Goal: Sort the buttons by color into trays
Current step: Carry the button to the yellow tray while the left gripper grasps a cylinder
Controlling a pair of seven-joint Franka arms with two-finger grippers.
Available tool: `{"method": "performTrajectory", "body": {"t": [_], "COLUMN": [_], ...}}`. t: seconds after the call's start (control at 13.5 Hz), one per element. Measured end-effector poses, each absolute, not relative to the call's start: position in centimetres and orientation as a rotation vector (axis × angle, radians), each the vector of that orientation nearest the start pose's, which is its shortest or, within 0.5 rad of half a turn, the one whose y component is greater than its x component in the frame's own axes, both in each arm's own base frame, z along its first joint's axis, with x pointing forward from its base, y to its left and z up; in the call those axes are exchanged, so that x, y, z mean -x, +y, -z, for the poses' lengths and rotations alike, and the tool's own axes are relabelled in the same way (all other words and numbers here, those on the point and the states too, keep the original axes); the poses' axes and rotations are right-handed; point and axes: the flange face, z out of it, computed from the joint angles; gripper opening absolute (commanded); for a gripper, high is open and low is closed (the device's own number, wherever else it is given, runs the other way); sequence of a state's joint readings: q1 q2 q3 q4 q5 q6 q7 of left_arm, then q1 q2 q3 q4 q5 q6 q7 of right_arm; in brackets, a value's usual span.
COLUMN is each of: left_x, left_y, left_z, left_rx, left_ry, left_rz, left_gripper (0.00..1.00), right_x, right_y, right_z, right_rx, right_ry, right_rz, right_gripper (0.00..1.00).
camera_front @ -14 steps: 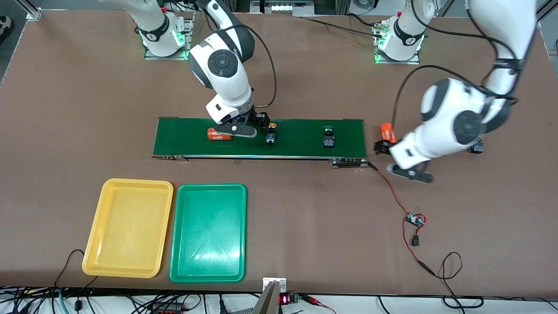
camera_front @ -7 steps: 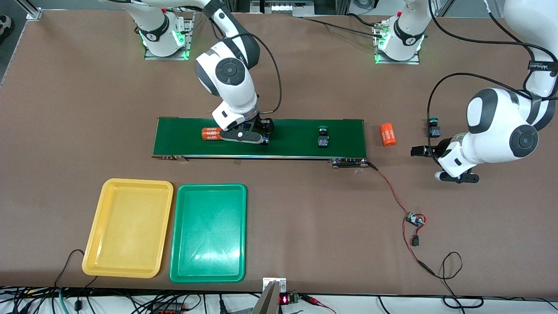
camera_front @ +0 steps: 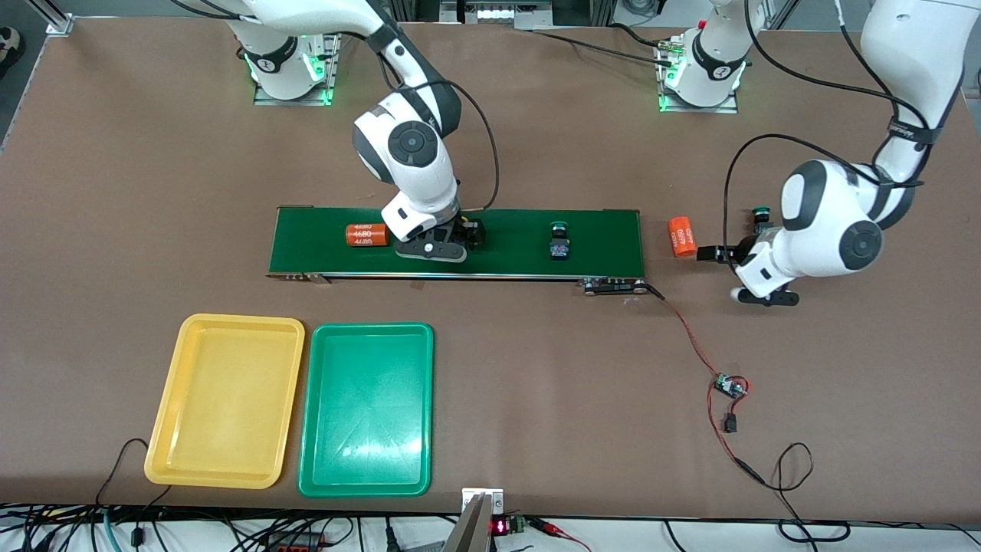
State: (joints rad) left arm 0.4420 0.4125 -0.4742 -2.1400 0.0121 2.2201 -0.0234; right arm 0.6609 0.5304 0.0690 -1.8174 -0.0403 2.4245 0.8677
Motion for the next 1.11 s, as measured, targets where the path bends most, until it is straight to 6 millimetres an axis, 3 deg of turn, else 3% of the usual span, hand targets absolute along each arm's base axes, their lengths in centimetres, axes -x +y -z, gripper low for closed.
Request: {"method": "performTrajectory", "body": {"t": [0.07,0.3,0.44,0.59,0.74,0.89,0.96,1.04,1.11], "left_x": [-53.1,-51.7,-51.0,-50.3,-49.5,-48.2,-47.5,-47.0,-46.7], "left_y": [-2.4,-4.3,-6.3,-7.6,-7.7,-7.7,-7.7,-7.7,-7.7], "left_z": [-20.4,-19.6,-19.9,-20.1,-19.5,-18.2,-17.7,-17.3,-17.0], "left_rx": [3.285,3.295,3.288,3.279,3.278,3.284,3.286,3.285,3.284], "left_ry": [0.004,0.003,0.003,0.011,0.007,-0.001,-0.002,-0.003,-0.003], "left_rz": [-0.488,-0.525,-0.54,-0.55,-0.544,-0.515,-0.506,-0.505,-0.51], "left_gripper": [1.0,1.0,1.0,1.0,1.0,1.0,0.95,0.76,0.47], "right_x": [-49.4,-49.4,-49.7,-50.6,-52.0,-54.4,-56.0,-57.8,-59.5], "right_y": [43.7,43.7,43.6,42.9,41.9,39.5,37.5,35.3,32.9], "right_z": [-24.6,-23.8,-24.0,-24.7,-26.1,-29.0,-30.8,-32.8,-34.7], "right_rx": [3.071,3.07,3.071,3.071,3.084,3.108,3.12,3.123,3.121], "right_ry": [0.181,0.172,0.145,0.155,0.179,0.185,0.172,0.149,0.121], "right_rz": [0.081,0.085,0.093,0.103,0.099,0.074,0.05,0.022,0.0], "right_gripper": [0.89,0.22,0.0,0.0,0.0,0.0,0.0,0.0,0.0]}}
